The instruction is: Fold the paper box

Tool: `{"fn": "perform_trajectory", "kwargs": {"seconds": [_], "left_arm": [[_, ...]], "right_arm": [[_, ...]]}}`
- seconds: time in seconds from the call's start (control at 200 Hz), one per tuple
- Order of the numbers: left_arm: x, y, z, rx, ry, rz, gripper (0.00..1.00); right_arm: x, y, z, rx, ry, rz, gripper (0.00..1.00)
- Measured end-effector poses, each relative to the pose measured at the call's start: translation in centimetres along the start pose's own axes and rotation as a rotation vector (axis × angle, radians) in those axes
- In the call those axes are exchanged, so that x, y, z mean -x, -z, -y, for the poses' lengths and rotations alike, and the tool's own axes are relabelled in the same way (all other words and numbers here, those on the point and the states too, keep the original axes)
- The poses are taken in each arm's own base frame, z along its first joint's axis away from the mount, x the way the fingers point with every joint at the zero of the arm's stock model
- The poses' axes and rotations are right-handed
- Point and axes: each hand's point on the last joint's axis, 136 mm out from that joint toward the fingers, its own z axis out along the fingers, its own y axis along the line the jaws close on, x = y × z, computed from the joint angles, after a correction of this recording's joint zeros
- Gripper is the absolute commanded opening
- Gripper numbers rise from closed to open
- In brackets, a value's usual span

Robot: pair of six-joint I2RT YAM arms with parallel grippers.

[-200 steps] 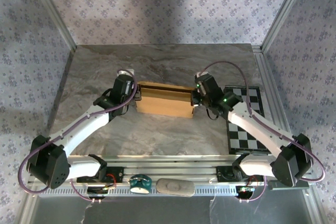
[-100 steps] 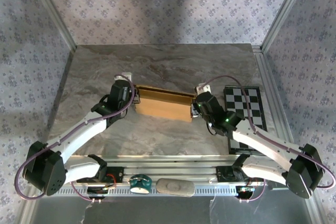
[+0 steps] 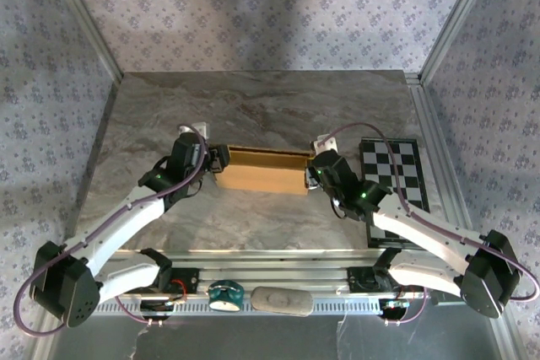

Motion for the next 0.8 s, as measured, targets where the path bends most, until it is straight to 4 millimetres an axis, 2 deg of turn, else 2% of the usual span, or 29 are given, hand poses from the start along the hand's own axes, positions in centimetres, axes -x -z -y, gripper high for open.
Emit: {"fn": "perform_trajectory", "kwargs": {"seconds": [0.08, 0.355, 0.8], "left_arm": [[-0.1, 0.5, 0.0, -0.013, 0.03, -0.025, 0.6], [-0.5, 1.9, -0.4, -0.029, 0.191, -0.134, 0.59], [-1.2, 3.0, -0.6, -0.031, 0.244, -0.173, 0.59]], "right_arm": [[0.0, 0.1, -0.2, 0.005, 0.003, 0.0, 0.0], [0.0, -0.2, -0.5, 0.008, 0.004, 0.005, 0.0], [0.1, -0.5, -0.6, -0.005, 0.007, 0.015, 0.0]]}}
